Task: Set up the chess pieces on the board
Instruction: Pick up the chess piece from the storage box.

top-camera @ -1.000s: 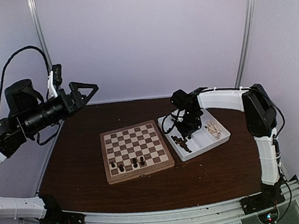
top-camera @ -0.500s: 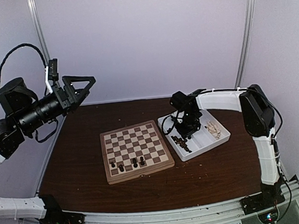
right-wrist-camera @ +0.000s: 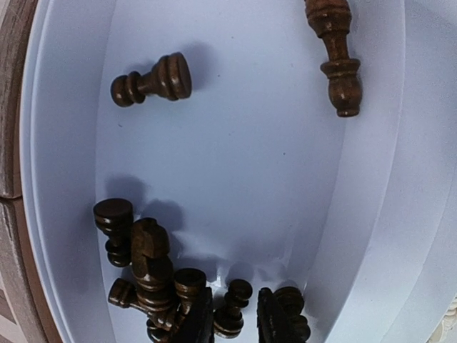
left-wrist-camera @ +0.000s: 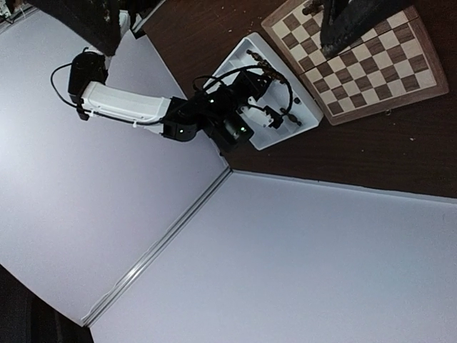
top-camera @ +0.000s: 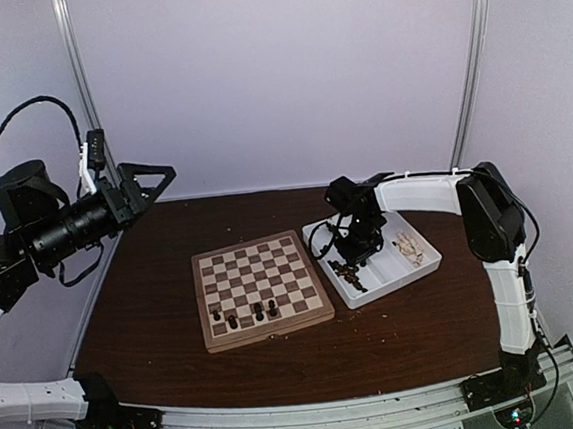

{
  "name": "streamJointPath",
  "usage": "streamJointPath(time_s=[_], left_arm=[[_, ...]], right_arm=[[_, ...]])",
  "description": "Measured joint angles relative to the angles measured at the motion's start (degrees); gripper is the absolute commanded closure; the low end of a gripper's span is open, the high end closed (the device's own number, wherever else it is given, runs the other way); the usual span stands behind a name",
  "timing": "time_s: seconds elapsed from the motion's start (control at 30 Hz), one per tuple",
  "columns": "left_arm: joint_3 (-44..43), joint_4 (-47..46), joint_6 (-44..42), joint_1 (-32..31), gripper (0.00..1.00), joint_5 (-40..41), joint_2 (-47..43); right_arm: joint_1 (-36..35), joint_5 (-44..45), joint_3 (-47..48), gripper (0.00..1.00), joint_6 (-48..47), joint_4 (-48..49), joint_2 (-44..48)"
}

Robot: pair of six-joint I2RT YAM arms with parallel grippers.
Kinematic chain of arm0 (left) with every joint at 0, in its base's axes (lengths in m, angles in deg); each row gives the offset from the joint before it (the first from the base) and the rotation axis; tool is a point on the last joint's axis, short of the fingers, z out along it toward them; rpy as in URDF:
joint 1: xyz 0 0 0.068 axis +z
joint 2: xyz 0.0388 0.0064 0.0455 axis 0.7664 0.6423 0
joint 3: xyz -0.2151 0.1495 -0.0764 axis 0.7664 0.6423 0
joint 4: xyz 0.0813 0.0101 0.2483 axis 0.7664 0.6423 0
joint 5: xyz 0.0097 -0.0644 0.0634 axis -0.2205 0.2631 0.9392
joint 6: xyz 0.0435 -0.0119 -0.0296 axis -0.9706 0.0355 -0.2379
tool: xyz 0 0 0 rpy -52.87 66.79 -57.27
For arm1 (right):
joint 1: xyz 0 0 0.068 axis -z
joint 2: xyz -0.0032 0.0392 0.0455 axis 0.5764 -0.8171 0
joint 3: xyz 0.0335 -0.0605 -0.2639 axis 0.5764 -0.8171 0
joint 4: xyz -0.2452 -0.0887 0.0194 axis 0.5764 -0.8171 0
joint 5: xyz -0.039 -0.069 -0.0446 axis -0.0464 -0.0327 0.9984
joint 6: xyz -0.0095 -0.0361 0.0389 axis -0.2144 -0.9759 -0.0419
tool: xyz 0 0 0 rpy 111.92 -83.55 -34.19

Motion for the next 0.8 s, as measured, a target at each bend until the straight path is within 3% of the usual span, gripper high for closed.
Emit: streamJointPath(time_s=[0.33, 0.8], left_arm=[[2.7, 2.8, -1.1, 0.0, 0.02, -3.9, 7.2], [4.1, 3.1, -5.2, 0.0, 0.02, -6.2, 10.3]], right_arm=[[0.0, -0.1, -0.3, 0.78, 0.0, -0.4, 0.0], [0.0, 0.5, -0.5, 0.82, 0.1, -1.6, -0.3]])
